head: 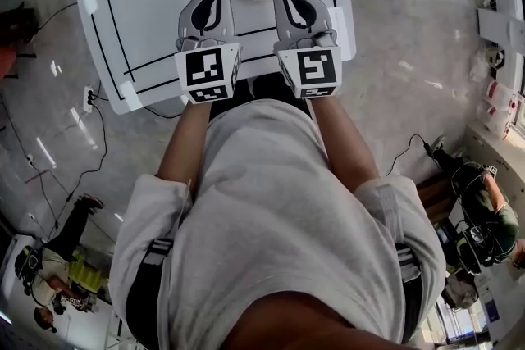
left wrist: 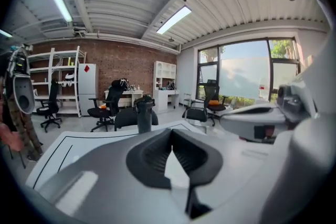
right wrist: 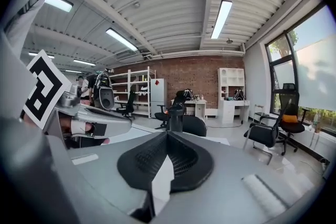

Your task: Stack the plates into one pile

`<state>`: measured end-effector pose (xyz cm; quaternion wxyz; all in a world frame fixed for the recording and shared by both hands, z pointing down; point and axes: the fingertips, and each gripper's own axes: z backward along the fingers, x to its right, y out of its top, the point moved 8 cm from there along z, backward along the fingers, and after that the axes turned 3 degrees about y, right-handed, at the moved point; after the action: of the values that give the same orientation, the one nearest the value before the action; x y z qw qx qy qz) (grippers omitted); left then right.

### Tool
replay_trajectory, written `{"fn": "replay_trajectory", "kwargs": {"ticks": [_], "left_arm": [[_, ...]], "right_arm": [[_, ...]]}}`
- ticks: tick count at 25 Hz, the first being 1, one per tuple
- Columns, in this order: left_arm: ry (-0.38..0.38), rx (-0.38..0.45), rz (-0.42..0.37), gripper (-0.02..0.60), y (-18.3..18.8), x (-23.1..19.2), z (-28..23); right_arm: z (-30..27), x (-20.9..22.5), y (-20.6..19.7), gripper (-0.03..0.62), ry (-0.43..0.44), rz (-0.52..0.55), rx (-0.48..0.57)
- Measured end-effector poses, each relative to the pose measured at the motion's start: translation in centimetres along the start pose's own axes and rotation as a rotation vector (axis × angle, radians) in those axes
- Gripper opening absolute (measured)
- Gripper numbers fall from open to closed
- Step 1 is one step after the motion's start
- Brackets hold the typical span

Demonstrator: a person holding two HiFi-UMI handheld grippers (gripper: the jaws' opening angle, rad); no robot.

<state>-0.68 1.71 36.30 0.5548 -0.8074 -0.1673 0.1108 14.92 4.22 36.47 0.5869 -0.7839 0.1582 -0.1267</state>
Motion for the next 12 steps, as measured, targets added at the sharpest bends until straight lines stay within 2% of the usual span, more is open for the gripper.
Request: {"fn": "replay_trajectory", "kwargs": {"ticks": [5, 12], "left_arm": [[0.085, 0.053, 0.015, 0.002, 0.3, 2.9, 2.4], [0.130, 0.109, -0.007, 0.002, 1.1, 7.0, 5.4]], "right_arm": [[3.3, 1.5, 0.8, 0.000, 0.035, 0.034, 0.052], [6.9, 2.1, 1.2, 0.000, 0.087, 0.057, 0.114]]}}
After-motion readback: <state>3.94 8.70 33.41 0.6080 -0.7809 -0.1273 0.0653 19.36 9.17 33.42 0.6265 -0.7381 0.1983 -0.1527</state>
